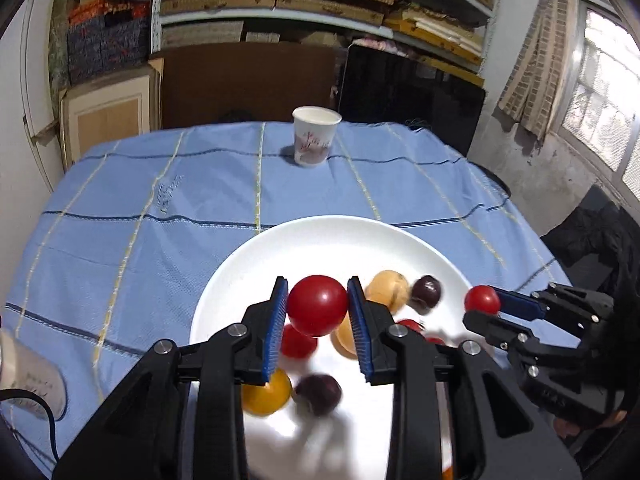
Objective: Organize fruits
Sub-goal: 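Carry both red tomatoes onto the white plate and open both tools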
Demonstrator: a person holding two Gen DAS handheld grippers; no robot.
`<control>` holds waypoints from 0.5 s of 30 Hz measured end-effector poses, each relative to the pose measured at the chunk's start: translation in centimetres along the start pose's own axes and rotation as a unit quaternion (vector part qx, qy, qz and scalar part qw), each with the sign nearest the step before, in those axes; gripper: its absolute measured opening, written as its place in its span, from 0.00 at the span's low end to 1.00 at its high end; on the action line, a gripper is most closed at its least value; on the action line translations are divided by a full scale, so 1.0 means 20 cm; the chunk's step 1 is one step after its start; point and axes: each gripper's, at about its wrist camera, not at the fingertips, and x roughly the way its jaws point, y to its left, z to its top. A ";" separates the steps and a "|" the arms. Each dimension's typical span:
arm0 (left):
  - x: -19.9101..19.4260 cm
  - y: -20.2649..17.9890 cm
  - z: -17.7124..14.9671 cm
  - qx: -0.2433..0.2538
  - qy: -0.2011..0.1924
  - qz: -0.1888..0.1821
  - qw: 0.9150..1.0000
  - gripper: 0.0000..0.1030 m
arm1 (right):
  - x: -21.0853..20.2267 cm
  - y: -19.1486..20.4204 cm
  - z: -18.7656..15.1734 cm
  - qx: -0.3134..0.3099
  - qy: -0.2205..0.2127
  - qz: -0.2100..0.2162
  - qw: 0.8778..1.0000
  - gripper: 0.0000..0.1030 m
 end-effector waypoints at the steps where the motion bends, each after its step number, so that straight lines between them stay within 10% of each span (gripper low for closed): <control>1: 0.04 0.01 0.01 -0.003 0.005 0.003 1.000 0.29 | 0.04 0.00 0.00 0.004 0.003 -0.004 1.000 0.28; 4: 0.12 0.03 0.03 -0.008 0.012 0.011 1.000 0.33 | 0.10 -0.01 0.01 0.010 0.009 -0.006 1.000 0.29; 6: 0.11 0.05 0.04 -0.017 0.007 0.014 1.000 0.50 | 0.09 -0.01 0.02 0.010 0.001 -0.010 1.000 0.54; 15: -0.25 0.10 -0.11 -0.048 -0.004 0.003 0.999 0.68 | -0.20 0.05 -0.09 0.011 -0.024 0.007 1.000 0.55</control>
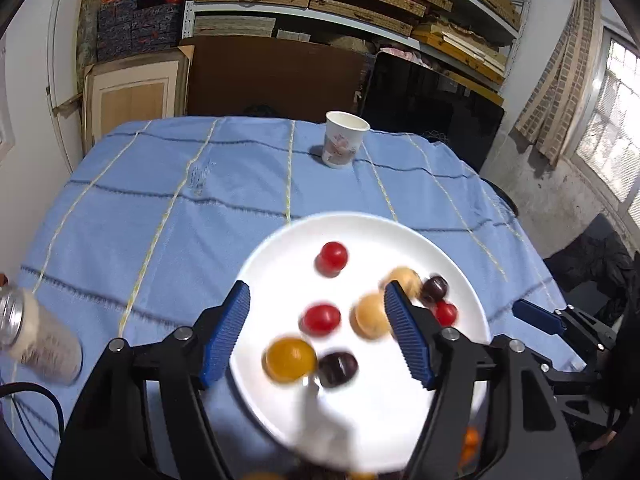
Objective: Organize fruits
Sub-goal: 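Carry both red tomatoes onto the white plate and open both tools, then grasp a yellow-orange tomato with the left tool while the right tool grasps an orange mandarin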
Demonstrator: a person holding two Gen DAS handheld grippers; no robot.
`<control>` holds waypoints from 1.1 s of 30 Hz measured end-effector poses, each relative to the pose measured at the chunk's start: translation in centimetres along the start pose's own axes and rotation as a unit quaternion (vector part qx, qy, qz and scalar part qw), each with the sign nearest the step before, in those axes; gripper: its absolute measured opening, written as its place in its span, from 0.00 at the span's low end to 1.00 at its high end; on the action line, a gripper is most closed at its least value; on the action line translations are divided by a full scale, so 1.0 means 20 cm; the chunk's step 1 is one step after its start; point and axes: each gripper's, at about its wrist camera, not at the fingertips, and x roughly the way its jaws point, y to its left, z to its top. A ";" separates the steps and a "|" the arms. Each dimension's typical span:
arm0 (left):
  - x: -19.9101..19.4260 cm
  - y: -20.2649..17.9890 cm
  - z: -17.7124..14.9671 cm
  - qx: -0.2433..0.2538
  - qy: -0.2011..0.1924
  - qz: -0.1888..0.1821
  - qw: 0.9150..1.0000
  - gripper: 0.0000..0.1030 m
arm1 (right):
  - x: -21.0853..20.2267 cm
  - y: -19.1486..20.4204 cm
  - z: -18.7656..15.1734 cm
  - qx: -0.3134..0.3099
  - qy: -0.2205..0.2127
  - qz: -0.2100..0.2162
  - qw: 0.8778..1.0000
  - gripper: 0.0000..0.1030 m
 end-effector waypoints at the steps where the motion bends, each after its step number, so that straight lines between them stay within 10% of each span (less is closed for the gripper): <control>1: -0.06 -0.01 -0.05 0.002 0.000 -0.003 1.000 0.72 | -0.05 0.03 -0.05 -0.008 0.003 0.000 1.000 0.55; 14: -0.38 -0.01 -0.77 0.055 0.017 0.023 0.998 0.75 | -0.11 0.22 -0.43 0.011 0.039 -0.001 0.999 0.55; 33: -0.33 0.10 -0.82 0.024 0.025 0.034 0.999 0.75 | -0.04 0.25 -0.47 0.038 0.037 0.015 0.999 0.46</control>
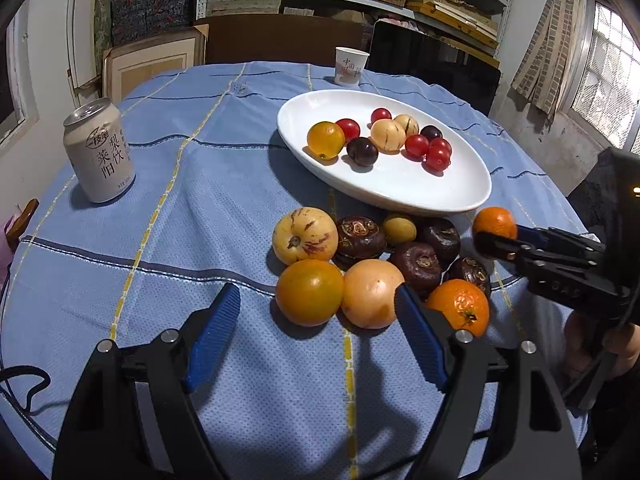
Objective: Organize fruits
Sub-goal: 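Grasp a yellow-orange tomato with the left tool while the right tool grasps an orange mandarin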
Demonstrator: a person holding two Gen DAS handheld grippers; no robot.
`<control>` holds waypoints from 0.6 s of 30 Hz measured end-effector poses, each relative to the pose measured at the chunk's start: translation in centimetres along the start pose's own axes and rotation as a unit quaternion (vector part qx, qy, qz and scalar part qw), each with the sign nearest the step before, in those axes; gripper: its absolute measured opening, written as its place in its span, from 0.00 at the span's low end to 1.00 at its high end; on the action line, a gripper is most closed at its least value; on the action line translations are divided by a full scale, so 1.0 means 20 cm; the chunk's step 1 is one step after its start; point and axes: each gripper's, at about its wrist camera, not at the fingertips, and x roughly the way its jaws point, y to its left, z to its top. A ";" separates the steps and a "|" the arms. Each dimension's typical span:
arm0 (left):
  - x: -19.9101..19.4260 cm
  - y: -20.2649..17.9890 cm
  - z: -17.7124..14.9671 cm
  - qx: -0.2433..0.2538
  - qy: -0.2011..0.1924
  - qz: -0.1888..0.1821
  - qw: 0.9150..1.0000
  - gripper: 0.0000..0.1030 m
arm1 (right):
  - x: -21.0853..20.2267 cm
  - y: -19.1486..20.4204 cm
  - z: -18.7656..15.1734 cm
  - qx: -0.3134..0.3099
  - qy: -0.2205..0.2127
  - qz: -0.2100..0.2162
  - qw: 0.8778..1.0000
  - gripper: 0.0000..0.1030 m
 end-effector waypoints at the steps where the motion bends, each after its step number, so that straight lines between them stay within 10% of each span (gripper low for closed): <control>1: 0.00 0.00 0.00 -0.001 -0.001 0.001 1.000 0.75 | -0.04 -0.01 -0.01 0.003 -0.011 0.006 1.000 0.46; 18: 0.01 0.10 0.01 -0.033 0.019 0.070 0.997 0.78 | -0.16 -0.07 -0.07 0.025 -0.052 0.062 0.996 0.46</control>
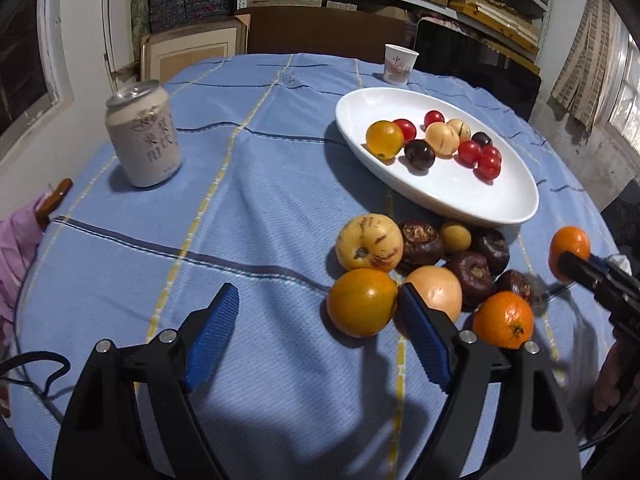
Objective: Organize fruits
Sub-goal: 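Grasp a yellow-orange tomato with the left tool while the right tool grasps an orange mandarin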
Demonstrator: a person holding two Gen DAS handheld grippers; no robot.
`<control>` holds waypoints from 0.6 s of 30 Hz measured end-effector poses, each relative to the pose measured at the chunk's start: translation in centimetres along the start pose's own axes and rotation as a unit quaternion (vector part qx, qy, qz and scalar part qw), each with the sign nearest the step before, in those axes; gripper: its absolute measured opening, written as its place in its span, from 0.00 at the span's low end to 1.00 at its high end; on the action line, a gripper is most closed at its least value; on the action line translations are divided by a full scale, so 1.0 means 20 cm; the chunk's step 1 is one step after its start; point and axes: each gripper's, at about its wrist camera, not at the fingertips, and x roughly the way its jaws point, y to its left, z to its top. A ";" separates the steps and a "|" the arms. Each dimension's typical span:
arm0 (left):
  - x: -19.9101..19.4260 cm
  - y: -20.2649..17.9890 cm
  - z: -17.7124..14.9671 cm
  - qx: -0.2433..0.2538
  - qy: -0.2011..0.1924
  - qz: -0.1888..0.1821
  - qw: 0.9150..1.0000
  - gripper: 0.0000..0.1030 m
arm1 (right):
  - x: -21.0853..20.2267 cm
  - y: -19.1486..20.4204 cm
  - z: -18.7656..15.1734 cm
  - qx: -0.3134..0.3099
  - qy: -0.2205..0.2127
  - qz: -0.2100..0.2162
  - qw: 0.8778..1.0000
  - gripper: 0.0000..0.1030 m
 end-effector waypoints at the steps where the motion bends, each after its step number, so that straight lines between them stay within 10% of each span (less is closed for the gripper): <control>1: -0.01 0.01 -0.01 0.001 0.005 0.001 1.000 0.78 | 0.00 0.00 0.00 0.002 -0.001 0.000 1.000 0.46; 18: 0.01 -0.12 -0.02 0.019 0.011 -0.035 0.999 0.75 | -0.01 0.00 0.00 -0.002 -0.006 0.008 1.000 0.46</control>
